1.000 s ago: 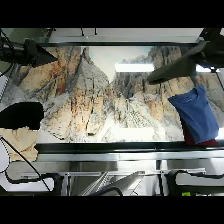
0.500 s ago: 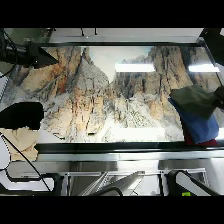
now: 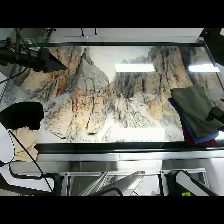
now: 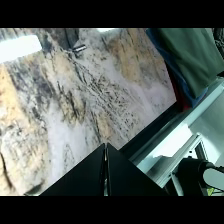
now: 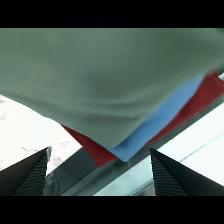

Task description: Fold the shirts.

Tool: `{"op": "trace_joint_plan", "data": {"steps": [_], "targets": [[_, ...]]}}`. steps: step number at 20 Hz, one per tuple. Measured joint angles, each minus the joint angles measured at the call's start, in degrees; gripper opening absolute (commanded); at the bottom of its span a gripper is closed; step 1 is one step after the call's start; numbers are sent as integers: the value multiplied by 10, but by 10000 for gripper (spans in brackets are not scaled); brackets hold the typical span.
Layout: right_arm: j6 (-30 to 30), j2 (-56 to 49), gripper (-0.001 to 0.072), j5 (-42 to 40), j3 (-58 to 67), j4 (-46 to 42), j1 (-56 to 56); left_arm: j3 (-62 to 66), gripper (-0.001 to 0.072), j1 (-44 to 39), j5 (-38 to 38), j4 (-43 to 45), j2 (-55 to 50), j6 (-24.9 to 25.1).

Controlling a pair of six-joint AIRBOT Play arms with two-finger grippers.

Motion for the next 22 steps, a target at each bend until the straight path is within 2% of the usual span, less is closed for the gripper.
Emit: {"op": "trace_joint_plan", "data": {"steps": [4, 5, 6, 7, 10, 13, 22], "targets": [[-9, 16, 700, 3, 16, 3, -4, 0, 15, 0, -2, 0, 4, -2], [-14, 18, 535, 3, 24, 19, -4, 0, 15, 3, -3, 0, 10, -2], [-19, 20, 189, 3, 30, 42, -4, 0, 15, 6, -3, 0, 20, -2], [-28, 22, 20, 5, 36, 72, -4, 0, 15, 10, -3, 0, 31, -2], [-66, 25, 17, 5, 44, 178, -2, -15, 15, 17, -3, 2, 82, 1], [-94, 32, 17, 9, 43, 253, 23, -97, 15, 19, 5, 4, 159, 11], [-118, 99, 18, -21, -115, 304, 193, -593, 15, 20, 71, 6, 456, 61]]}}
